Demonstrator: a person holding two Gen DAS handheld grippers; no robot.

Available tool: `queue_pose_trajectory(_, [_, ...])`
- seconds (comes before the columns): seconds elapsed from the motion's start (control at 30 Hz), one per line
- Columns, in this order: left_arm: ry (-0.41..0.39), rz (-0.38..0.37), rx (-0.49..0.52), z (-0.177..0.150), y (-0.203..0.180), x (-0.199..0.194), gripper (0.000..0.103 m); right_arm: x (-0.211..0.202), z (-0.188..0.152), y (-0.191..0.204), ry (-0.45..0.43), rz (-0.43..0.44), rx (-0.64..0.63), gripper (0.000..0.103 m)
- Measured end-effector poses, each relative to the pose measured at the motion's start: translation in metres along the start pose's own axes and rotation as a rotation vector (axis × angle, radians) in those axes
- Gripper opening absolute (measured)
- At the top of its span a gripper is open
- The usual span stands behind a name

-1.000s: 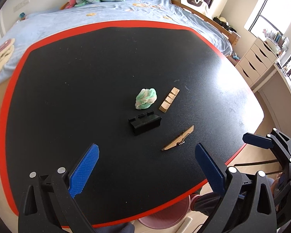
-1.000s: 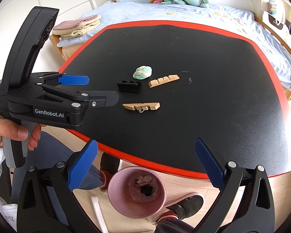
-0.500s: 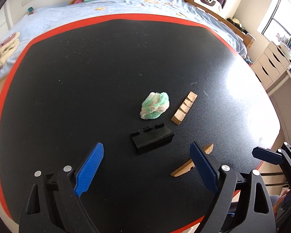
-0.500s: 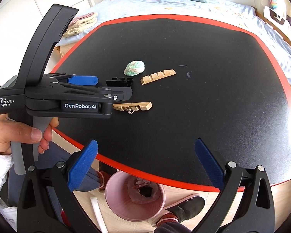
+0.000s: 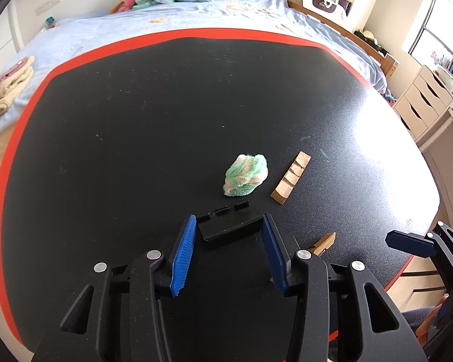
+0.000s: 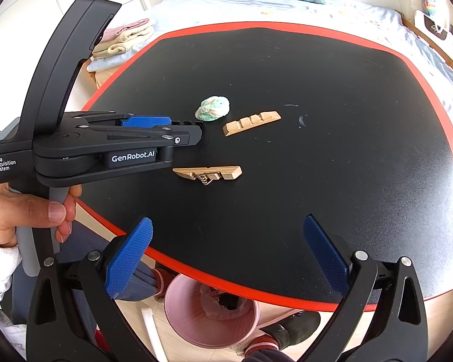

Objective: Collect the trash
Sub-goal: 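Grasp the black holder with the left tool while the right tool grasps a wooden clothespin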

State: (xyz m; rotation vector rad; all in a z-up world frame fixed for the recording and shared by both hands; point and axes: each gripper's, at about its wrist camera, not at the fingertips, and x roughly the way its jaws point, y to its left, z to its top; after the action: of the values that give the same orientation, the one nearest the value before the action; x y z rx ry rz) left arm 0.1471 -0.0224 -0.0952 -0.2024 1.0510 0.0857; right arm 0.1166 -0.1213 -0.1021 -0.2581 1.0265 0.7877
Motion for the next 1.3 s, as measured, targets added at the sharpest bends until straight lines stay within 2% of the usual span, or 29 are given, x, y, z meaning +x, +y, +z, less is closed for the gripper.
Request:
queue_pose_trajectory(0.27, [-0.019, 0.001, 0.001, -0.006, 0.017, -0.007, 0.043, 0.008, 0.003, 0.008, 0.007, 0.001, -0.013, 0.098])
queue_pose_trajectory(0.67, [-0.042, 0.01, -0.026, -0.009, 0.039, -0.015, 0.043, 0.019, 0.007, 0.017, -0.018, -0.045, -0.005, 0.098])
queue_pose_trajectory(0.83, [-0.042, 0.006, -0.041, -0.009, 0.043, -0.013, 0.043, 0.021, 0.012, 0.02, -0.031, -0.107, -0.024, 0.086])
queue_pose_trajectory(1.03, [-0.044, -0.004, -0.045, -0.006, 0.04, -0.011, 0.043, 0.019, 0.013, 0.017, -0.035, -0.155, -0.049, 0.063])
queue_pose_trajectory(1.3, [-0.042, -0.024, -0.026, -0.01, 0.04, -0.013, 0.043, 0.024, 0.019, 0.018, -0.031, -0.142, -0.041, 0.06])
